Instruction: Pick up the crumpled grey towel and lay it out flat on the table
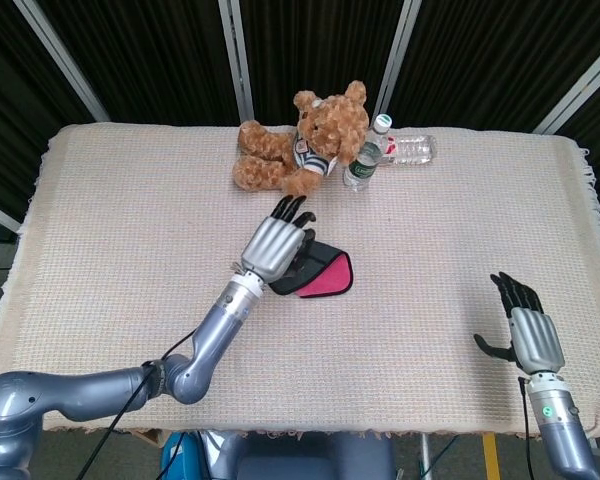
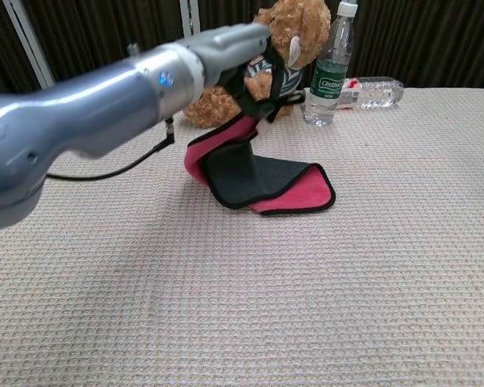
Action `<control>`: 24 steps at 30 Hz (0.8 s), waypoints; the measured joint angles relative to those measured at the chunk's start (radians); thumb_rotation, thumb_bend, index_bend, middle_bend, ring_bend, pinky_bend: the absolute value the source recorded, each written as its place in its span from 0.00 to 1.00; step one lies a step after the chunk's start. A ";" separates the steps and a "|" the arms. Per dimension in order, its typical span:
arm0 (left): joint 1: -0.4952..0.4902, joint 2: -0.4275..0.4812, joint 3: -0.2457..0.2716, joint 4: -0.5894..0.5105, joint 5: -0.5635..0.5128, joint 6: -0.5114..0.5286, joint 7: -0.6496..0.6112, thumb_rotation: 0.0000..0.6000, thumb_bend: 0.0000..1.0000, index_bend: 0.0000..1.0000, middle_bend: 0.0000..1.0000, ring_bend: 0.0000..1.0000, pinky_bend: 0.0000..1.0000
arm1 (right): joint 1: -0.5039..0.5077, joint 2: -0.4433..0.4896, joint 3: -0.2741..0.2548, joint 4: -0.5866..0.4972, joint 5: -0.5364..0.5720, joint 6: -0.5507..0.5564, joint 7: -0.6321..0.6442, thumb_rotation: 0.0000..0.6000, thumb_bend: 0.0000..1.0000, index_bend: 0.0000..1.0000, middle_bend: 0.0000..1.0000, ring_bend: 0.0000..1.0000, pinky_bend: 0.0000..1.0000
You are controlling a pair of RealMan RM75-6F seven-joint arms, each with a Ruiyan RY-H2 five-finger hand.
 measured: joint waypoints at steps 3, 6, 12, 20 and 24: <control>-0.069 -0.005 -0.074 0.010 -0.078 -0.002 -0.001 1.00 0.50 0.59 0.24 0.00 0.03 | 0.025 -0.003 0.016 -0.011 0.018 -0.023 -0.013 1.00 0.26 0.00 0.00 0.00 0.00; -0.118 -0.024 -0.138 0.032 -0.146 0.001 -0.033 1.00 0.50 0.59 0.24 0.00 0.03 | 0.049 -0.005 0.033 -0.024 0.040 -0.048 -0.020 1.00 0.26 0.00 0.00 0.00 0.00; -0.227 -0.060 -0.217 0.115 -0.257 -0.013 -0.113 1.00 0.50 0.58 0.24 0.00 0.03 | 0.094 -0.007 0.065 -0.040 0.086 -0.095 -0.034 1.00 0.26 0.00 0.00 0.00 0.00; -0.383 -0.052 -0.224 0.279 -0.180 -0.064 -0.143 1.00 0.51 0.59 0.24 0.00 0.03 | 0.151 -0.024 0.103 -0.049 0.162 -0.138 -0.066 1.00 0.26 0.00 0.00 0.00 0.00; -0.459 -0.051 -0.244 0.373 -0.174 -0.093 -0.194 1.00 0.51 0.59 0.24 0.00 0.03 | 0.176 -0.036 0.120 -0.068 0.187 -0.149 -0.082 1.00 0.26 0.00 0.00 0.00 0.00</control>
